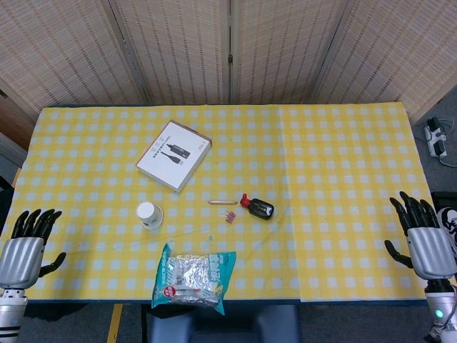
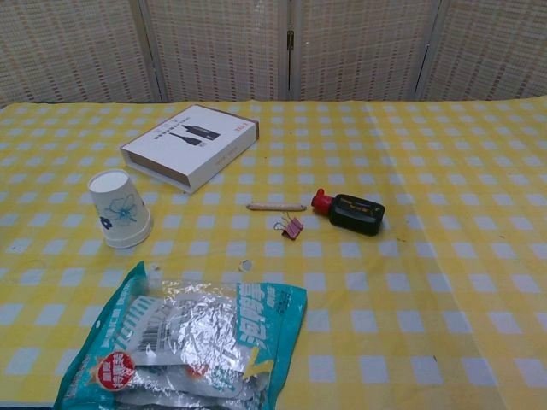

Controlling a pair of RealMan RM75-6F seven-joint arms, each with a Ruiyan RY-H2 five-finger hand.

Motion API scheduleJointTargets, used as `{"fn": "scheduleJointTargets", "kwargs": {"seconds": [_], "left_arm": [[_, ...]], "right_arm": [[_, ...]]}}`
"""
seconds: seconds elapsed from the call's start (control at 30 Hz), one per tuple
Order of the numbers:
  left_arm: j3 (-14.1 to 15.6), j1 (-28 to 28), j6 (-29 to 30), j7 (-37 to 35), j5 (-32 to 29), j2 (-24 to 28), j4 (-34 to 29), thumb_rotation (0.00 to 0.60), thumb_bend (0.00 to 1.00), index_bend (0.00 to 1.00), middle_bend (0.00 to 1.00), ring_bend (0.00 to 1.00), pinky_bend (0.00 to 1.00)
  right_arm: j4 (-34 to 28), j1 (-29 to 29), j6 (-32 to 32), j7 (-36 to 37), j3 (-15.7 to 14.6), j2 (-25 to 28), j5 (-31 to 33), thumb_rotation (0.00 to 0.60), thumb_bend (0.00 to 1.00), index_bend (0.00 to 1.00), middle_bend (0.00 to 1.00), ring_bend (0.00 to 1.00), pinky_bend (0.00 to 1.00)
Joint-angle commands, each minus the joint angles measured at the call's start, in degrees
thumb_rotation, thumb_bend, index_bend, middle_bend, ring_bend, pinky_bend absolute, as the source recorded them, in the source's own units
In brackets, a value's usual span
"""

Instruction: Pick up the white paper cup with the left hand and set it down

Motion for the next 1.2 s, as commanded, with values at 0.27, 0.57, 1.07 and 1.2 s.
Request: {"fn": "scheduleJointTargets", "kwargs": {"seconds": [0.27, 0.57, 1.07, 1.2], "left_arm": [[0.4, -0.2, -0.4, -0.8, 0.6, -0.1, 0.5, 0.6, 0.29, 0.17, 0.15, 0.09, 0.01], [0.5, -1.9, -2.4, -1.3, 1.9, -0.5, 0.6, 0.6, 0.29, 0.17, 0.15, 0.1, 0.01], [-1.3, -9.9, -10.9, -7.0, 5.1, -0.9, -0.1, 0.6, 0.3, 0.22, 0.15, 0.11, 0.01], [-2.6, -15.0, -16.7, -8.7, 6.3, -0.3, 0.3, 0.6, 0.32, 0.22, 0.15, 0.11, 0.01]], "right_arm": [[-0.3, -0.5, 1.4, 0.3, -0.2, 0.3, -1.1, 0.6, 0.34, 0.0, 0.0, 0.03, 0.0], [-0.3, -0.7, 1.9, -0.1, -1.0, -0.4, -2.7, 0.6, 0.34, 0.0, 0.0, 0.04, 0.0], [-1.7, -1.4, 4.0, 0.0, -0.3, 1.3, -3.0, 0.6, 0.34, 0.0, 0.0, 0.04, 0.0], [-2.8, -1.4, 4.3, -0.9, 0.0, 2.3, -3.1, 0.6, 0.34, 0.0, 0.0, 0.04, 0.0]]}}
